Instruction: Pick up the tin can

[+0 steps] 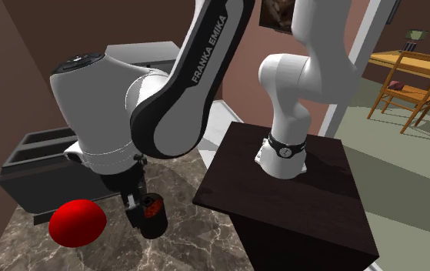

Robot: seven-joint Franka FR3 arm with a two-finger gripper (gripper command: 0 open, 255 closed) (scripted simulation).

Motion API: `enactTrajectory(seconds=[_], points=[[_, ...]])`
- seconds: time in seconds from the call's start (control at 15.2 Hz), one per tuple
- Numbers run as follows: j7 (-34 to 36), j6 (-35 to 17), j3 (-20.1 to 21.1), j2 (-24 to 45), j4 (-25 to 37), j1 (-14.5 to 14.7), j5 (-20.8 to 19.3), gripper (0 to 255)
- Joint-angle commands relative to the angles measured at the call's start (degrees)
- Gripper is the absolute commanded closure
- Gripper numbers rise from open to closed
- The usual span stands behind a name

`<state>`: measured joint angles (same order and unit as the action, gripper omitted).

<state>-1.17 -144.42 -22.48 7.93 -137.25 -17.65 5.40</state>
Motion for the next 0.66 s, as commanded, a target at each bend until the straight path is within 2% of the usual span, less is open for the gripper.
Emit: enactTrajectory(seconds=[0.0, 0.46, 0.59], points=[[0.76, 1.65, -0.32, -1.47, 0.32, 0.17, -1.10, 255], [2.96, 6.99, -0.81, -6.08, 1.47, 0.46, -4.17, 255], [3.00, 7.11, -0.80, -6.17, 1.50, 0.45, -4.23, 255]])
